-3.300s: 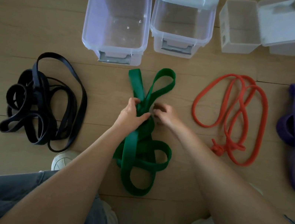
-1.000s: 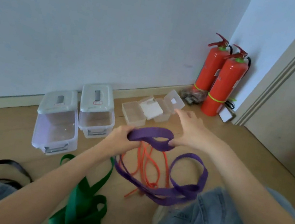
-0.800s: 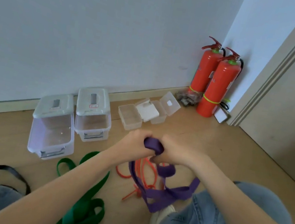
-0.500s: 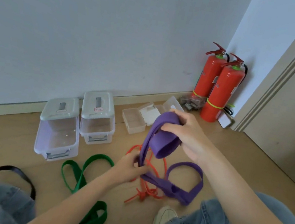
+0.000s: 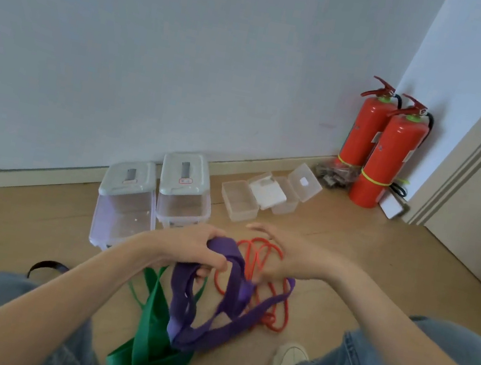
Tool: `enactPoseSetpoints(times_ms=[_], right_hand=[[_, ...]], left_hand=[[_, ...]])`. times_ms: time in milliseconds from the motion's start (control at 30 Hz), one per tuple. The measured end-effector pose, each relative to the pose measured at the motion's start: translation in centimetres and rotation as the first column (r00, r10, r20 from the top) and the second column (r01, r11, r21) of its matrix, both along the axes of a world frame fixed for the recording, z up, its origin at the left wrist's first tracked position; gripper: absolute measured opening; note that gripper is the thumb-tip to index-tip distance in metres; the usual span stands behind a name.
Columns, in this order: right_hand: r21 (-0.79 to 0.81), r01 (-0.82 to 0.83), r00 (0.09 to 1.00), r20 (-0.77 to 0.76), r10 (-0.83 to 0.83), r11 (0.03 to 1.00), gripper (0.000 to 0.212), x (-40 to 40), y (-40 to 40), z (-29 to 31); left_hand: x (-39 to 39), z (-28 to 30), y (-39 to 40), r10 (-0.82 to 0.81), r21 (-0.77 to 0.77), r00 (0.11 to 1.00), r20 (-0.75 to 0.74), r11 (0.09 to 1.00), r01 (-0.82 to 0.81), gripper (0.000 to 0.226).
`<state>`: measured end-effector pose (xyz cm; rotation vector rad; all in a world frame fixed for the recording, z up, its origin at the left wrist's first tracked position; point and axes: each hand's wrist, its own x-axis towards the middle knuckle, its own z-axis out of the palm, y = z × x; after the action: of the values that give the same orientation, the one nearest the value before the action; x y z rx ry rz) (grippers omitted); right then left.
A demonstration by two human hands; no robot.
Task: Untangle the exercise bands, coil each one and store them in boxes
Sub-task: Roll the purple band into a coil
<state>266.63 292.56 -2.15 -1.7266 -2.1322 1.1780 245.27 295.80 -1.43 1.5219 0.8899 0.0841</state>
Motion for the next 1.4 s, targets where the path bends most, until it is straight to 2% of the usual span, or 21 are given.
enactPoseSetpoints(times_ms=[100, 200, 300, 333, 433, 467, 533, 567, 600, 633, 667, 700, 767, 833, 933, 1067, 1100, 1200, 1267, 1333, 1400], right_hand=[[0.054, -0.055, 0.989, -0.134, 0.062, 0.997, 0.05, -3.3, 0.6, -0.7], [0.132, 0.091, 0.946, -0.321, -0.044, 0.987, 0.011, -4.5, 1.7, 0.4], [0.113, 0.186, 0.849, -0.518, -0.102, 0.976, 0.02, -5.2, 2.8, 1.3], [0.093, 0.224, 0.786, -0.606, -0.124, 0.97, 0.021, -5.5, 3.0, 1.6], [-0.068, 0.389, 0.428, -0.87, -0.245, 0.919, 0.025, -4.8, 4.6, 2.5], [-0.044, 0.425, 0.43, -0.869, -0.244, 0.904, 0.024, -4.4, 5.0, 2.8], [0.169, 0.449, 0.72, -0.649, -0.244, 0.877, 0.013, -3.1, 6.0, 2.3], [0.257, 0.385, 0.878, -0.399, -0.266, 0.886, 0.012, -2.3, 6.3, 1.5], [0.271, 0.276, 0.961, -0.081, -0.263, 0.922, 0.015, -1.5, 6.6, 0.8], [0.198, 0.177, 0.954, 0.204, -0.217, 0.964, 0.015, -0.9, 6.6, 0.1], [0.105, 0.115, 0.91, 0.387, -0.147, 0.988, 0.021, -0.5, 6.5, -0.4], [0.046, 0.095, 0.889, 0.446, -0.105, 0.994, 0.04, -0.3, 6.6, -0.7], [0.035, 0.066, 0.941, 0.329, -0.074, 0.997, 0.084, -0.7, 6.6, -0.4], [0.016, -0.076, 0.988, 0.138, 0.073, 0.997, 0.081, -2.1, 6.7, 0.5], [-0.07, -0.221, 0.975, -0.032, 0.219, 0.973, 0.051, -2.8, 6.2, 1.3], [-0.044, -0.13, 0.973, -0.198, 0.119, 0.991, 0.086, -3.1, 5.3, 1.5], [-0.01, -0.081, 0.974, -0.212, 0.077, 0.997, 0.084, -3.6, 5.1, 1.5], [0.163, -0.024, 0.968, -0.242, 0.063, 0.986, 0.035, -4.8, 4.9, 1.5], [0.238, 0.108, 0.916, -0.401, -0.004, 0.965, 0.015, -5.1, 4.8, 2.0], [0.192, 0.224, 0.749, -0.661, -0.043, 0.956, 0.022, -5.0, 4.5, 2.8], [0.125, 0.238, 0.557, -0.83, -0.03, 0.963, 0.028, -4.6, 4.3, 3.3]], left_hand=[[-0.2, 0.1, 0.5, -0.025, 0.004, 0.999, 0.042, 1.0, 0.024, 0.019], [-1.1, -0.5, 1.7, 0.058, 0.187, 0.997, 0.056, 0.98, -0.068, 0.03], [-0.8, -2.7, 1.9, 0.185, 0.332, 0.972, 0.147, 0.916, -0.225, 0.024], [-0.5, -4.1, 1.6, 0.219, 0.357, 0.966, 0.135, 0.899, -0.254, 0.021], [0.1, -9.5, -0.1, 0.319, 0.308, 0.948, -0.006, 0.902, -0.302, 0.019], [0.2, -10.8, -0.5, 0.347, 0.268, 0.937, -0.049, 0.908, -0.322, 0.025], [0.3, -11.6, -0.2, 0.349, 0.299, 0.932, -0.1, 0.904, -0.307, 0.022], [0.3, -11.2, 0.4, 0.359, 0.333, 0.928, -0.103, 0.891, -0.308, 0.015], [0.1, -10.2, 1.3, 0.388, 0.34, 0.918, -0.078, 0.876, -0.342, 0.009], [-0.2, -8.8, 2.3, 0.421, 0.332, 0.906, -0.033, 0.86, -0.388, 0.007], [-0.5, -7.2, 3.3, 0.434, 0.326, 0.901, 0.015, 0.85, -0.415, 0.008], [-0.8, -5.5, 4.0, 0.406, 0.332, 0.912, 0.051, 0.854, -0.399, 0.009], [-0.8, -2.3, 4.6, 0.217, 0.388, 0.976, 0.004, 0.899, -0.202, 0.01], [0.0, -0.3, 4.1, 0.037, 0.402, 0.998, -0.053, 0.916, -0.013, 0.011], [0.2, 0.7, 4.0, 0.101, 0.365, 0.992, 0.076, 0.923, -0.122, 0.018], [-1.2, 0.8, 4.2, 0.2, 0.324, 0.967, 0.158, 0.915, -0.242, 0.021], [-1.2, 0.7, 4.0, 0.188, 0.322, 0.967, 0.169, 0.917, -0.235, 0.023], [-0.7, 0.3, 3.9, 0.188, 0.332, 0.948, 0.256, 0.904, -0.269, 0.019], [-0.4, -0.5, 4.2, 0.234, 0.358, 0.91, 0.342, 0.863, -0.356, 0.019], [-0.1, -2.5, 4.0, 0.256, 0.347, 0.9, 0.352, 0.858, -0.38, 0.017], [0.4, -5.4, 3.1, 0.22, 0.391, 0.955, 0.198, 0.876, -0.283, 0.021]])
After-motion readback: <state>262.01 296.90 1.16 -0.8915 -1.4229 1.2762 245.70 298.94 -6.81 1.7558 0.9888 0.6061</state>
